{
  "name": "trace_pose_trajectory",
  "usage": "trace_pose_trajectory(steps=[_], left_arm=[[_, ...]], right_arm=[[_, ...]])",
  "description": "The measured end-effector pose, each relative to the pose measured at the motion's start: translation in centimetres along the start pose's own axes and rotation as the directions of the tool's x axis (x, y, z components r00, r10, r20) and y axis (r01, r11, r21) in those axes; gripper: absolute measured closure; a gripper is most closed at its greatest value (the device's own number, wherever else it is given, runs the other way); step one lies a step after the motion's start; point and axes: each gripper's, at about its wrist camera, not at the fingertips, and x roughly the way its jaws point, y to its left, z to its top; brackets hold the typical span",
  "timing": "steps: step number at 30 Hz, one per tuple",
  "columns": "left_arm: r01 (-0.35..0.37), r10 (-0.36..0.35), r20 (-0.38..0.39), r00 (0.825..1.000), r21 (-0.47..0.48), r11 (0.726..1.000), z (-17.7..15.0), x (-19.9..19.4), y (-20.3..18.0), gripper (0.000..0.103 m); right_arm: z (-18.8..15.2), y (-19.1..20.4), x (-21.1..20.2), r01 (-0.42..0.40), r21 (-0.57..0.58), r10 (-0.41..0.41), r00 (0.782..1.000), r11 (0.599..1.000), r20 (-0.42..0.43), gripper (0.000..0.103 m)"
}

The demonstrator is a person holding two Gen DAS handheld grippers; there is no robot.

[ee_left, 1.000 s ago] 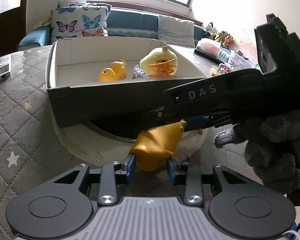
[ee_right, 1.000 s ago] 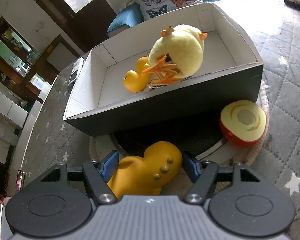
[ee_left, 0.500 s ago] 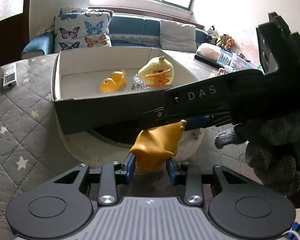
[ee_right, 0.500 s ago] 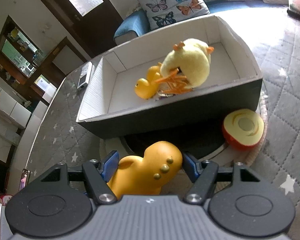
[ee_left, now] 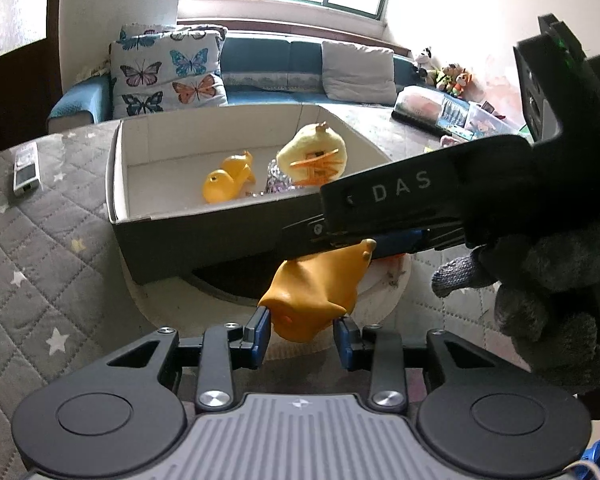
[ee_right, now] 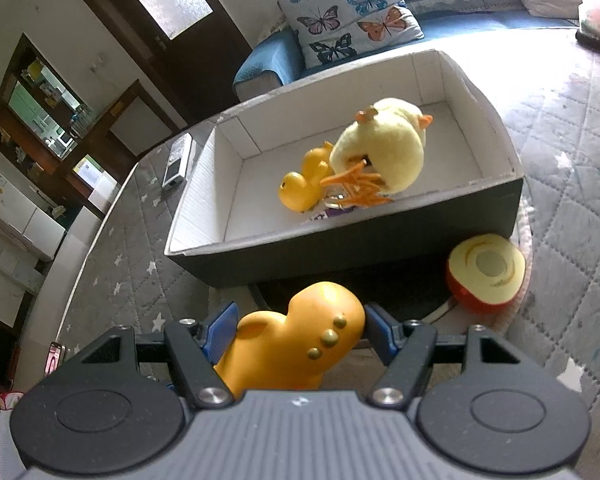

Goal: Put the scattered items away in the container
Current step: 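Carry the yellow rubber toy with the right tool over the open box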

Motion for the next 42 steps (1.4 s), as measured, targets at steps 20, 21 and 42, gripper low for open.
trace_pose_trajectory(steps=[20,21,42], left_arm=[[0.010,-0.004,-0.096,0.995,0.061,0.998,-1.4,1.3,0.8,0.060],[0.011,-0.005,-0.098,0.995,0.061,0.998,-1.4,1.3,0.9,0.059],[0.028,-0.025,-0.028,0.999,0.106,0.994,0.7,-1.2,0.9,0.059]], right_arm=[[-1.6,0.2,1.9,0.025,-0.040,-0.027,0.997,0.999,-0.067,0.033],[-1.6,0.2,1.9,0.025,-0.043,-0.027,0.997,0.999,-0.066,0.033],[0.2,2.8,-0.9,0.022,-0.141,-0.022,1.000,0.990,-0.004,0.033]])
